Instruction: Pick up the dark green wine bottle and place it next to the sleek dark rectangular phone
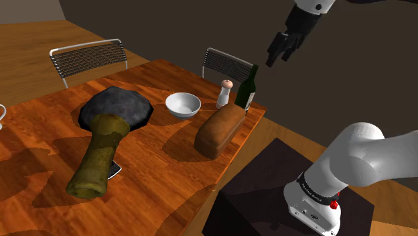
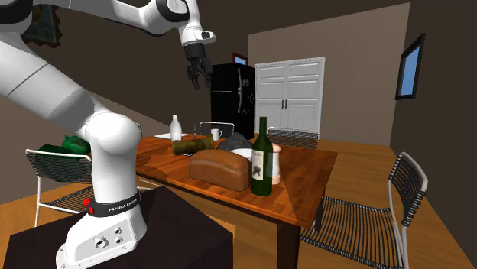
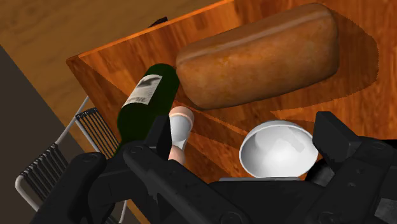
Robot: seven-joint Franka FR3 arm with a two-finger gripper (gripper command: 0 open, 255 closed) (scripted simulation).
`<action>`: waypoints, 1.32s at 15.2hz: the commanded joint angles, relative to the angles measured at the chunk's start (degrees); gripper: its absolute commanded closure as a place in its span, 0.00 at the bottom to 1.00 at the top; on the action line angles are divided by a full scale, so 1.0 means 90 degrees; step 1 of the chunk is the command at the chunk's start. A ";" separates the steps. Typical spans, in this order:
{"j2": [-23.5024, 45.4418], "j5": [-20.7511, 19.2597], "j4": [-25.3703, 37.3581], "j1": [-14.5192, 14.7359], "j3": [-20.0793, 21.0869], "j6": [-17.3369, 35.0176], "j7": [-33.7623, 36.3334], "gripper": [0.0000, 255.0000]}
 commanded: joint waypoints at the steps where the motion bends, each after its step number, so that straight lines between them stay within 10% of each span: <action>1: 0.0000 0.0000 0.0000 0.0000 0.0000 0.0000 0.0000 0.00; 20: 0.3837 0.0218 0.1709 -0.0421 -0.2070 0.1489 -0.2210 0.00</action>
